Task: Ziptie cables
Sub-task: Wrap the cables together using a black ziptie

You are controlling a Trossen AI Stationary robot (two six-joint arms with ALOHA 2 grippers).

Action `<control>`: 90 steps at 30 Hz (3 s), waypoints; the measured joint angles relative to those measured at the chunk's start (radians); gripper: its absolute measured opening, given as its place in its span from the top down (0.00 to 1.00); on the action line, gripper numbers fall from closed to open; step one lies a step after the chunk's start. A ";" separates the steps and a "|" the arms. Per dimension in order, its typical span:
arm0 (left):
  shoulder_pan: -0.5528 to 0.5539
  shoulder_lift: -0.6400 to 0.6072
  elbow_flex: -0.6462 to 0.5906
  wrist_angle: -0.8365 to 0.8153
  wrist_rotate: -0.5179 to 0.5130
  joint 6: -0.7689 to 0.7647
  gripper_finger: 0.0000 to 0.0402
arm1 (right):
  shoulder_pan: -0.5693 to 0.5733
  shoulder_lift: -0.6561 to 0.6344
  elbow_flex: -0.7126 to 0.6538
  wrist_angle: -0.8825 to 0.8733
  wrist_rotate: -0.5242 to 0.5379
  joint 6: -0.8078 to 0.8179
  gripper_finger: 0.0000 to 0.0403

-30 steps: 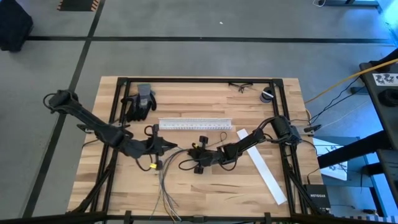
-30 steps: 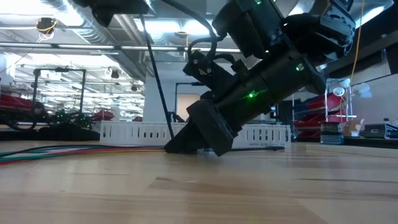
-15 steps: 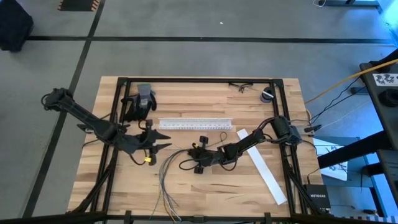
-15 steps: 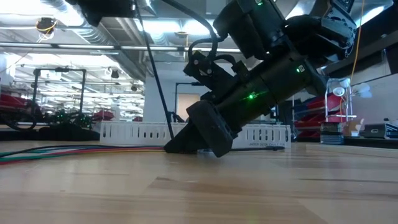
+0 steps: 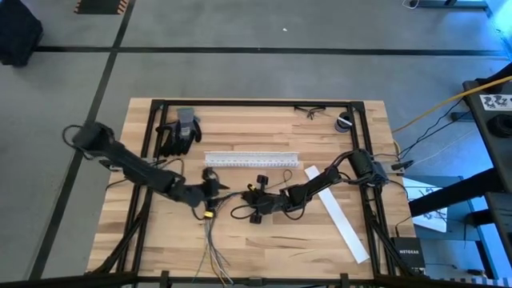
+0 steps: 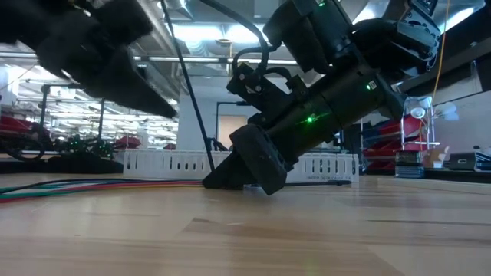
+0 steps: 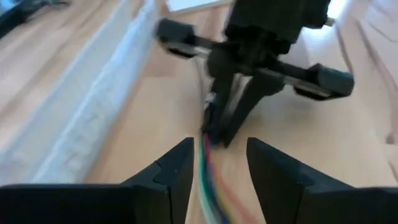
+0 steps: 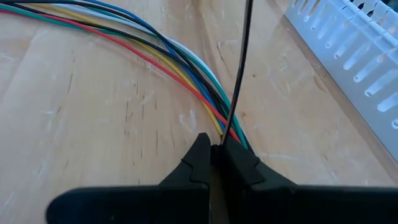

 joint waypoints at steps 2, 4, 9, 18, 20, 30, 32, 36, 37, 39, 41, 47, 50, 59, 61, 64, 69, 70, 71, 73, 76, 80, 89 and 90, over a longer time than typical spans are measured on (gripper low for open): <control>0.027 0.079 0.010 0.084 0.034 0.043 0.65 | 0.000 0.000 0.000 0.000 0.000 0.000 0.96; 0.050 0.146 0.020 0.130 0.054 0.058 0.65 | 0.000 0.000 0.000 0.001 0.001 -0.001 0.96; 0.095 0.235 0.028 0.243 0.107 0.078 0.65 | 0.000 0.000 0.000 0.002 0.001 -0.001 0.96; 0.150 0.275 0.028 0.320 0.192 0.120 0.71 | 0.001 0.002 0.000 0.005 0.015 -0.001 0.96; 0.151 0.275 0.028 0.328 0.192 0.140 0.80 | 0.001 0.002 0.000 0.005 0.016 -0.001 0.96; 0.127 0.192 0.073 0.214 0.211 0.185 1.00 | 0.000 0.002 0.001 0.021 0.029 -0.019 0.96; 0.111 0.112 0.102 0.138 0.197 0.192 1.00 | 0.000 -0.003 0.003 0.031 0.039 -0.020 0.96; 0.071 -0.045 0.127 -0.012 0.153 0.197 1.00 | 0.000 -0.001 0.004 0.033 0.049 -0.019 0.96; 0.061 -0.078 0.127 -0.023 0.137 0.203 1.00 | 0.000 -0.001 0.004 0.034 0.054 -0.019 0.96; 0.037 -0.136 0.127 -0.030 0.112 0.217 1.00 | 0.000 -0.002 0.004 0.035 0.057 -0.019 0.96; 0.020 -0.172 0.127 -0.035 0.097 0.241 1.00 | 0.000 -0.002 0.004 0.032 0.056 -0.019 0.96; 0.011 -0.190 0.127 -0.008 0.063 0.262 1.00 | -0.001 -0.001 0.003 -0.026 0.066 -0.017 0.96; -0.001 -0.193 0.127 0.023 0.042 0.290 1.00 | -0.006 0.007 0.005 -0.043 0.084 0.013 0.96; -0.007 -0.210 0.140 0.004 0.028 0.174 0.96 | -0.007 0.021 0.002 0.037 0.090 0.009 0.96; -0.003 -0.217 0.144 -0.072 0.028 0.123 0.92 | -0.008 0.010 0.000 0.040 0.087 0.009 0.94; -0.003 -0.221 0.147 -0.227 0.028 0.049 0.83 | -0.008 -0.027 -0.002 0.014 0.093 0.009 0.84; -0.019 -0.256 0.187 -0.458 0.025 -0.093 0.69 | -0.001 -0.160 -0.008 -0.062 0.092 -0.023 0.63; -0.026 -0.255 0.184 -0.499 0.027 -0.121 0.68 | -0.001 -0.199 -0.006 -0.081 0.095 -0.023 0.59; -0.033 -0.252 0.184 -0.528 0.029 -0.148 0.67 | 0.000 -0.239 -0.003 -0.115 0.094 -0.024 0.56; -0.044 -0.249 0.184 -0.563 0.026 -0.208 0.65 | 0.000 -0.319 -0.003 -0.214 0.073 -0.023 0.51; -0.056 -0.220 0.169 -0.559 0.025 -0.284 0.64 | 0.000 -0.448 -0.004 -0.412 0.026 0.003 0.47; -0.073 -0.158 0.132 -0.472 0.028 -0.350 0.64 | 0.000 -0.585 -0.001 -0.687 -0.046 0.061 0.45; -0.089 0.106 0.085 -0.233 0.036 -0.436 0.64 | 0.000 -0.594 -0.193 -0.810 -0.067 0.075 0.48; -0.088 0.133 0.083 -0.215 0.036 -0.440 0.64 | 0.000 -0.595 -0.228 -0.801 -0.056 0.073 0.48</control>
